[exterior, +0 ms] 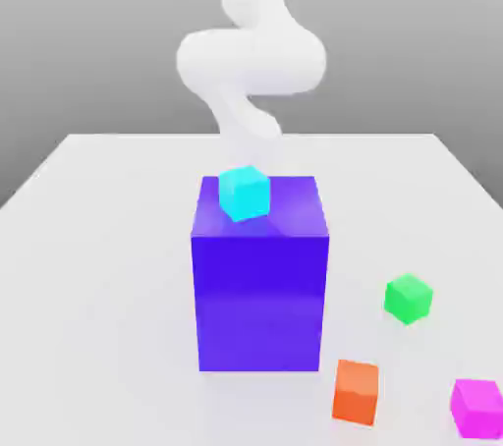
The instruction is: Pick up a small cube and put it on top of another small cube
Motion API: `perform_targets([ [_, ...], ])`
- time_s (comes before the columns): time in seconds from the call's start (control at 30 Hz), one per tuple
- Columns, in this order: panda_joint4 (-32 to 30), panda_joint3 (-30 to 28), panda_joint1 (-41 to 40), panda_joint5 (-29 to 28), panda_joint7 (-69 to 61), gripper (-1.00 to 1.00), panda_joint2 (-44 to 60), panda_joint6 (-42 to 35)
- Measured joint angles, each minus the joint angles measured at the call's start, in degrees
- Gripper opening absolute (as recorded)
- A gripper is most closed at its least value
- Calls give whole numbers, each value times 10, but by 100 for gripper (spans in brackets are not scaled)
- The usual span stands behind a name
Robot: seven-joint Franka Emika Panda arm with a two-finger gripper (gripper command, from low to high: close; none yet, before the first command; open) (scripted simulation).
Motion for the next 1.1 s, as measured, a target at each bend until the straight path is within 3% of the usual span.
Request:
perform_targets([
  [0.6,9,19,162,31,-337,0,378,110],
  [0.97,15,54,220,-35,-479,0,606,178],
  [1.1,30,47,232,-54,-480,0,689,235],
])
